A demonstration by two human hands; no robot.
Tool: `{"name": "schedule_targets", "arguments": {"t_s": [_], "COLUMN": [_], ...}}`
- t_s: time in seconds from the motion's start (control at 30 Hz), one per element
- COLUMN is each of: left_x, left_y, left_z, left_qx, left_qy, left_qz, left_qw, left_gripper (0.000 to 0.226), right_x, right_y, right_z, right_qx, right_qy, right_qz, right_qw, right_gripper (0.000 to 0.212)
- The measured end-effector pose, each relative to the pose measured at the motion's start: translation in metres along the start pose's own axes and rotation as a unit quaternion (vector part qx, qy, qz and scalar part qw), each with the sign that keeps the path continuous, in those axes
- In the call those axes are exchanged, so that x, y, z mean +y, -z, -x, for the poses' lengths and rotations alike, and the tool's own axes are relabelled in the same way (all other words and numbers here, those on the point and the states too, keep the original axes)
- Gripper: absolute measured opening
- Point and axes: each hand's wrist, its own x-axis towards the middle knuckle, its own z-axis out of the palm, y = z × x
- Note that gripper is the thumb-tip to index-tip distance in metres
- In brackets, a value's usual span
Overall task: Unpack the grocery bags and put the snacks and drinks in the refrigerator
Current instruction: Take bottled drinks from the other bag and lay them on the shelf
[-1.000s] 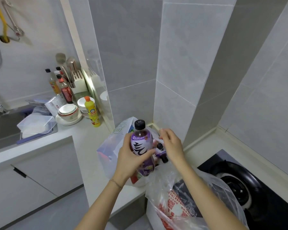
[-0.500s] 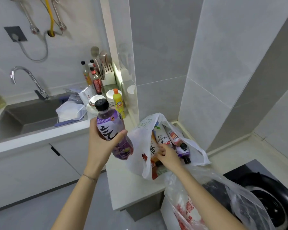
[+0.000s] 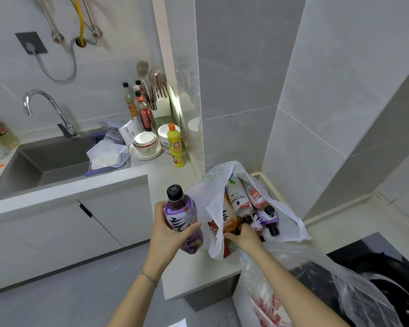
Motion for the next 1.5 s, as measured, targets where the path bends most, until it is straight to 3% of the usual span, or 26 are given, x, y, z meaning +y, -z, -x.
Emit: {"name": "schedule_targets", "arguments": {"t_s": [0.1,0.37,0.53,0.8,0.97,1.1,1.27,1.4,1.5], "left_x": [0.002,0.004,0.002,0.000,-0.005,-0.008,-0.008,-0.005,-0.004], "left_y": [-0.002,-0.003,-0.001,0.003,0.005,0.003,-0.002,-0.007,-0.010], "left_z": [-0.002,-0.005,-0.006,-0.008,-0.012,-0.014,-0.014,-0.014,-0.013], "left_qx": [-0.003,0.000,-0.002,-0.006,-0.002,-0.004,-0.017,-0.024,-0.020], "left_qy": [-0.005,-0.007,-0.010,-0.004,-0.008,-0.009,-0.003,-0.012,-0.016], "left_qz": [0.001,0.024,0.025,0.035,0.033,0.028,0.026,0.026,0.032], "left_qw": [1.000,1.000,1.000,0.999,0.999,1.000,1.000,0.999,0.999], "left_gripper": [0.064,0.067,0.066,0.074,0.066,0.067,0.075,0.076,0.077], "right_x": [-0.007,-0.016,-0.032,-0.046,-0.050,-0.051,-0.052,-0.062,-0.064], "right_y": [0.001,0.004,0.016,0.029,0.038,0.053,0.061,0.072,0.082], "right_z": [0.003,0.017,0.031,0.044,0.054,0.056,0.068,0.084,0.093], "right_qx": [-0.011,0.018,0.086,0.197,0.236,0.254,0.264,0.296,0.312], "right_qy": [-0.002,-0.007,-0.011,0.045,0.077,0.079,0.096,0.110,0.126], "right_qz": [-0.002,-0.004,-0.098,-0.133,-0.159,-0.128,-0.105,-0.081,-0.078], "right_qw": [1.000,1.000,0.991,0.970,0.956,0.956,0.954,0.945,0.938], "right_gripper": [0.044,0.026,0.030,0.034,0.033,0.037,0.057,0.036,0.033]}}
